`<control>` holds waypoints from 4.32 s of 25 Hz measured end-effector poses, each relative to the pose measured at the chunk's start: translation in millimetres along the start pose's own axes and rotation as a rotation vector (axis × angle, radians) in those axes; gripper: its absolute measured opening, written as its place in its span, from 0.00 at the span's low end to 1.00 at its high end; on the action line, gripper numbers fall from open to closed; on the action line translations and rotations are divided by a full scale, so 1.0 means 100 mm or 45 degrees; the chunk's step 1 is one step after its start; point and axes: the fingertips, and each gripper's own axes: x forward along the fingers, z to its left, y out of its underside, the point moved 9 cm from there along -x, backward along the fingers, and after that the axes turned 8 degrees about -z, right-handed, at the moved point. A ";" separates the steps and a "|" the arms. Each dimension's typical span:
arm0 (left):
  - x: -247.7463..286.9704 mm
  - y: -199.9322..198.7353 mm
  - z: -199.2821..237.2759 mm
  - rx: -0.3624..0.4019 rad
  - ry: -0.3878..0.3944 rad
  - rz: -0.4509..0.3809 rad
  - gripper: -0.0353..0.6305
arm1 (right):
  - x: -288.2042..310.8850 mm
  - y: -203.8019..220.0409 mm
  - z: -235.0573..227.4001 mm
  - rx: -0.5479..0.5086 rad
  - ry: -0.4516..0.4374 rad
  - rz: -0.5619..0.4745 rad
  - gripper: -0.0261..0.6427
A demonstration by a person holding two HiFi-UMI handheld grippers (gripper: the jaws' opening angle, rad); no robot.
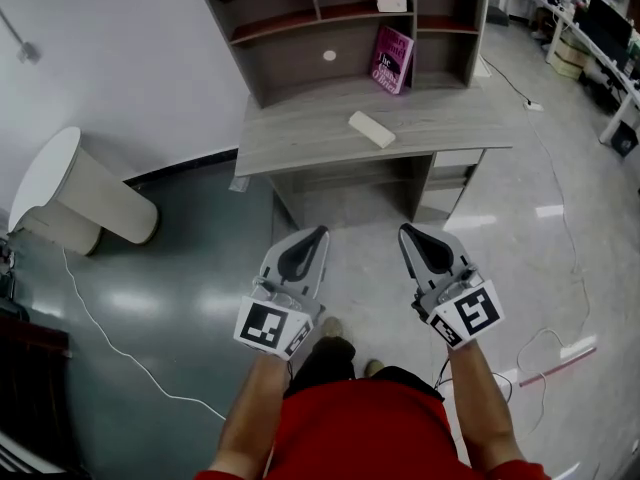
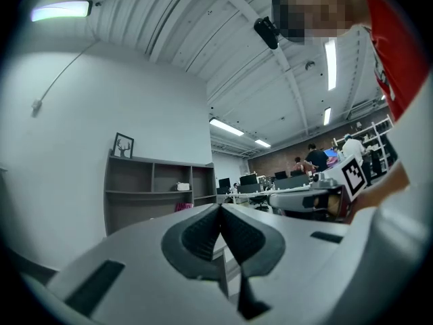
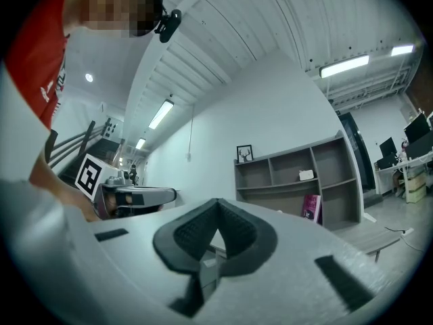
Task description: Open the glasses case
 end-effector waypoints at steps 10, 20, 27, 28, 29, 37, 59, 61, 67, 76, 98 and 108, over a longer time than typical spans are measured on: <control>0.74 0.54 0.85 -0.045 0.044 0.005 0.07 | 0.80 0.42 -0.55 -0.035 0.063 0.073 0.05; 1.55 1.12 2.00 -0.128 0.244 0.094 0.07 | 1.93 0.90 -1.04 -0.077 0.203 0.190 0.05; 1.99 1.58 2.42 -0.129 0.308 0.077 0.07 | 2.34 1.18 -1.33 -0.096 0.264 0.267 0.05; 2.05 1.63 2.46 -0.127 0.314 0.091 0.07 | 2.37 1.22 -1.38 -0.099 0.269 0.278 0.05; 2.11 1.67 2.49 -0.124 0.318 0.106 0.07 | 2.40 1.26 -1.43 -0.101 0.273 0.288 0.05; 2.60 2.15 2.66 -0.097 0.296 0.252 0.07 | 2.59 1.62 -1.96 -0.109 0.259 0.359 0.05; 3.67 3.33 2.86 -0.117 0.384 0.745 0.18 | 2.86 2.61 -3.04 -0.031 0.163 0.673 0.17; 3.70 3.47 2.87 -0.115 0.434 0.798 0.21 | 2.87 2.68 -3.04 -0.029 0.170 0.714 0.19; 3.86 3.73 2.88 -0.095 0.561 0.923 0.28 | 2.84 2.90 -3.03 -0.031 0.171 0.853 0.33; 3.95 3.95 2.83 -0.122 0.679 1.062 0.33 | 2.73 3.17 -3.03 0.005 0.133 1.028 0.50; 4.03 4.05 2.79 -0.148 0.768 1.140 0.28 | 2.70 3.32 -3.24 0.234 0.042 1.108 0.51; 4.05 4.00 2.77 -0.145 0.751 1.156 0.28 | 2.67 3.04 -3.53 0.264 0.176 0.920 0.22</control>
